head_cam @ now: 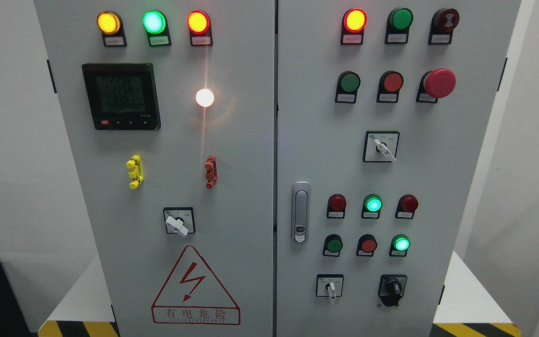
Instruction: Flip black knob to close circuit
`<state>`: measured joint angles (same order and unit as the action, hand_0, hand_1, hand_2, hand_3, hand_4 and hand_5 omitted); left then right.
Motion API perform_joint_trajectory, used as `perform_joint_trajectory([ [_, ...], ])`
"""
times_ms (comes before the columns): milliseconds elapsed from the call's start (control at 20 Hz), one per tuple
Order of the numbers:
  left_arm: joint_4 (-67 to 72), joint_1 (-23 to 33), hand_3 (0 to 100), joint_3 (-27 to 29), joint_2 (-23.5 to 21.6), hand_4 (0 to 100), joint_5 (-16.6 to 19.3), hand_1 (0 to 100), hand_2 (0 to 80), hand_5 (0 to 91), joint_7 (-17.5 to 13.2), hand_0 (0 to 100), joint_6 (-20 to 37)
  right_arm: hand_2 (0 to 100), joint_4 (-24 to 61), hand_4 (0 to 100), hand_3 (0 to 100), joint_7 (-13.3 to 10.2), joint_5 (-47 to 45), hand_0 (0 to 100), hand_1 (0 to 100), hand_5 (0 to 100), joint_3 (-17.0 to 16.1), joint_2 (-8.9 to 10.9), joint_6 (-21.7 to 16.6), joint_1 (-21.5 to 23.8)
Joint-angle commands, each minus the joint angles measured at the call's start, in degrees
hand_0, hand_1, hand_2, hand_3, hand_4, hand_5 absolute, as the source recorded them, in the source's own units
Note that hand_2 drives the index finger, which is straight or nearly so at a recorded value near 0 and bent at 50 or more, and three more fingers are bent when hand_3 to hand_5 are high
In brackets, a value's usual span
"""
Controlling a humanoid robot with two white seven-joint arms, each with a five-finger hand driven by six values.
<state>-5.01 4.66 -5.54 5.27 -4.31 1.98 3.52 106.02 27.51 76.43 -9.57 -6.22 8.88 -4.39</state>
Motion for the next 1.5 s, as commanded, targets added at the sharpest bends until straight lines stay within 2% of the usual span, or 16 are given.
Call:
perform_joint_trajectory([
  [0,0.00,0.00,0,0.00,0.00,0,0.00,56,0.0,0.0,0.04,12,0.00,92,0.77,95,100,0.79,2.23,0,5,95,-0.10,-1.17,0.08,-3.86],
  [700,0.00,0.00,0,0.00,0.00,0,0.00,56,0.0,0.0,0.04,12,0.00,91,-4.41,95,100,0.79,5.13,0,5,96,-0.01,-1.34,1.22,-10.28],
  [1450,0.00,0.00,0,0.00,0.00,0,0.00,56,0.0,0.0,0.04,12,0.00,91,-8.72,95,100,0.00,7.59,0,5,96,-0.36,-1.34,2.72,-13.10],
])
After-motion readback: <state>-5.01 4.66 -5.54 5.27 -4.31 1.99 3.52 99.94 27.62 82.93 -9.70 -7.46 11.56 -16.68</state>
